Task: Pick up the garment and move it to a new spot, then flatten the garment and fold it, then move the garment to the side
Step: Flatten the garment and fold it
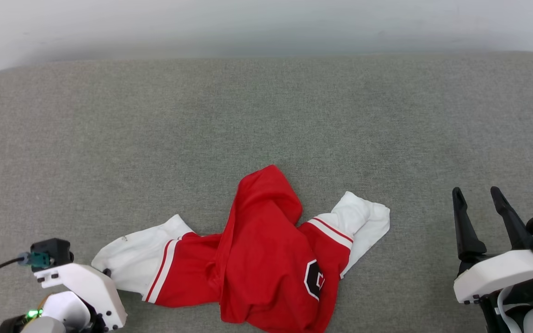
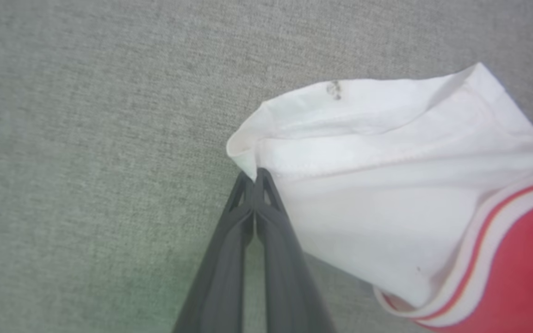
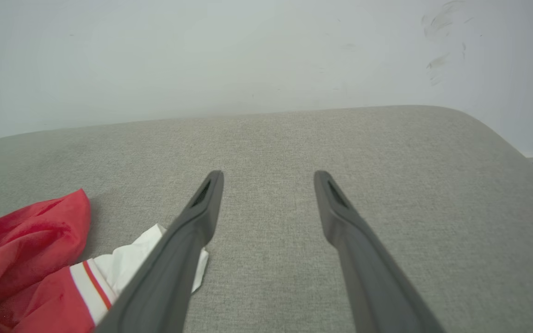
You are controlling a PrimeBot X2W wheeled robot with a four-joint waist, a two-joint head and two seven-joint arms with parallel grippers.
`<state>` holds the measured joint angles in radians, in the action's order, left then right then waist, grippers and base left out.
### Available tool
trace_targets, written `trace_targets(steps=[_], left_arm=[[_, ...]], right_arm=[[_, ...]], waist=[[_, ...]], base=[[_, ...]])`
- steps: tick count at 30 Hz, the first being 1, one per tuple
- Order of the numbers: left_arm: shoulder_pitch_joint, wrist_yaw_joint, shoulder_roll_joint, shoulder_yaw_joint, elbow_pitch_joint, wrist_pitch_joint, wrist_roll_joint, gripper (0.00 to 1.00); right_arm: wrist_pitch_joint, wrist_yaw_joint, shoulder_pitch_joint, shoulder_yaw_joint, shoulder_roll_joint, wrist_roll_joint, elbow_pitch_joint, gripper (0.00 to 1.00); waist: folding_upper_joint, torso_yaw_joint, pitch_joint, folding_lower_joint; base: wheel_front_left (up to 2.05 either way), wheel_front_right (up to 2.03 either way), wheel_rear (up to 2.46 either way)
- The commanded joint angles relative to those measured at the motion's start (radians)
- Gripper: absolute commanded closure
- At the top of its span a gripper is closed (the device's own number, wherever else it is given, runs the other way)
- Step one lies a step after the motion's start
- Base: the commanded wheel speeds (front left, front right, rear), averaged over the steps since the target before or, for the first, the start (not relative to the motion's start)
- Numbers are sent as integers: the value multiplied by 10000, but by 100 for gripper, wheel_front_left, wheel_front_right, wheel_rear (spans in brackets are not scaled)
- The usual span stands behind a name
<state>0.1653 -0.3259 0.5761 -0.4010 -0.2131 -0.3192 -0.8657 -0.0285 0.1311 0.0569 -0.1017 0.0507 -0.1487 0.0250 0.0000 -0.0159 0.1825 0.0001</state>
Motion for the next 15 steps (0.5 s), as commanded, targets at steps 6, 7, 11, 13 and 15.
trace_targets(steps=[6, 7, 11, 13, 15], left_arm=[[-577, 263, -647, 57, -95, 1051, -112, 0], [-481, 268, -661, 77, -55, 1314, 6, 0], [-260, 247, -767, 51, 170, 2033, 410, 0], [-170, 205, -786, -10, 351, 2373, 682, 0], [51, 221, -784, -121, 652, 2578, 941, 0]], right_arm=[[-122, -6, -195, -185, -8, 116, 93, 0], [-144, -6, -235, -194, -8, 157, 115, 0], [-249, -6, -316, -171, -7, 200, 187, 0], [-312, -6, -390, -157, -8, 228, 219, 0], [-393, -6, -426, -146, -8, 229, 261, 0]], waist=[[0, 17, -292, -1], [0, 31, -370, -1], [0, 45, -604, -1], [0, 51, -758, -1], [0, 68, -879, -1]], base=[[0, 0, 0], [0, 0, 0], [0, 0, 0], [0, 0, 0], [0, 0, 0]])
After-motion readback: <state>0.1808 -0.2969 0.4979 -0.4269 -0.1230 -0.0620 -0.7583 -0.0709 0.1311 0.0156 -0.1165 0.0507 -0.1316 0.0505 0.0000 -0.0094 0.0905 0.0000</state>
